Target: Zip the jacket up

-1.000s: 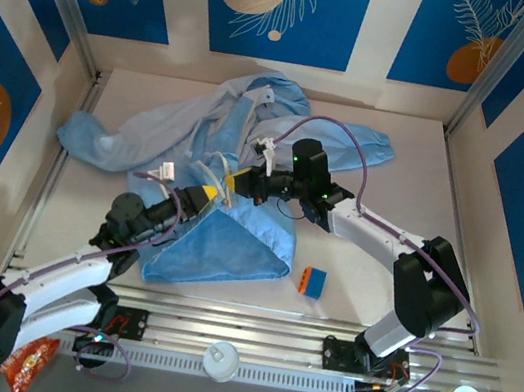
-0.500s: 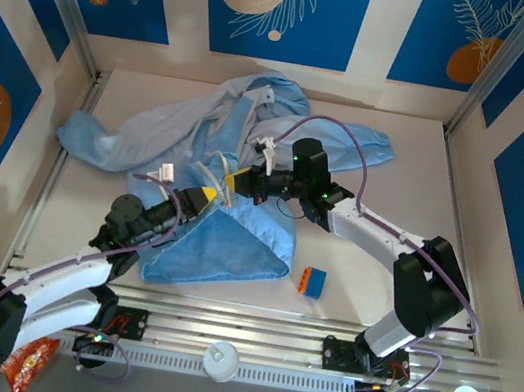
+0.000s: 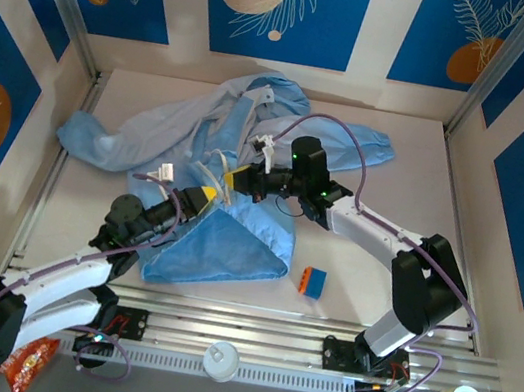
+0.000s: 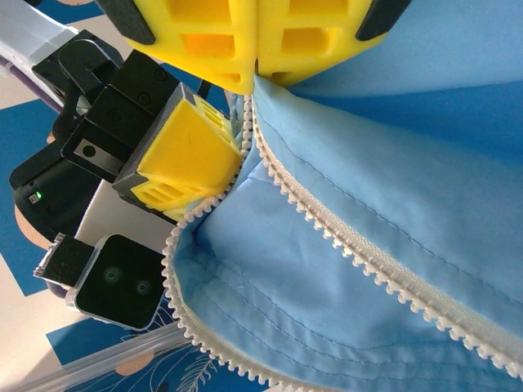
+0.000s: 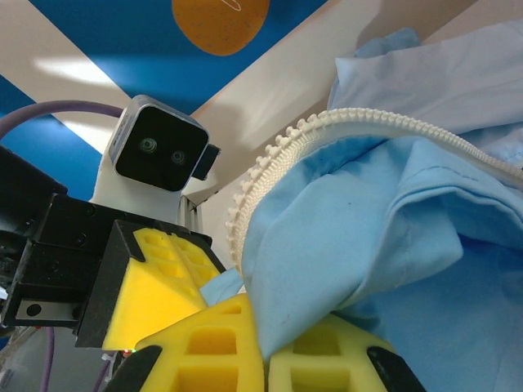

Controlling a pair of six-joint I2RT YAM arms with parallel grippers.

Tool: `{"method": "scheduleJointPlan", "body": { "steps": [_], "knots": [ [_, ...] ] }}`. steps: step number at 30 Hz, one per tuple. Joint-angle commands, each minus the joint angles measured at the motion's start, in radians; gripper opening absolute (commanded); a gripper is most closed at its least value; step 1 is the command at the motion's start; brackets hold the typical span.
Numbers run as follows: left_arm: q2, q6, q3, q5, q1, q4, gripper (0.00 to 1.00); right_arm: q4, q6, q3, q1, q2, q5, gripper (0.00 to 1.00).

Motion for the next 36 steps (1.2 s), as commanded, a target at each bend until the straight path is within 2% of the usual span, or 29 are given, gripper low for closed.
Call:
{"method": "scheduleJointPlan", "body": {
  "steps": [1, 9, 23, 36],
  "knots": [
    [-0.019, -0.006, -0.011, 0.033, 0.008, 0.049, 0.00, 0.038, 0.004, 0.041, 0.007, 0.007, 0.012, 0.00],
    [-0.024, -0.022, -0.017, 0.042, 0.006, 0.045, 0.00, 0.055, -0.007, 0.031, 0.012, 0.005, 0.039, 0.00],
    [-0.063, -0.100, -0.024, 0.018, 0.006, 0.042, 0.00, 0.213, -0.009, -0.030, 0.024, 0.004, 0.080, 0.00],
    [-0.111, -0.114, -0.030, 0.026, 0.006, 0.001, 0.00, 0.273, 0.017, -0.037, 0.015, 0.026, 0.076, 0.00]
  ]
}}
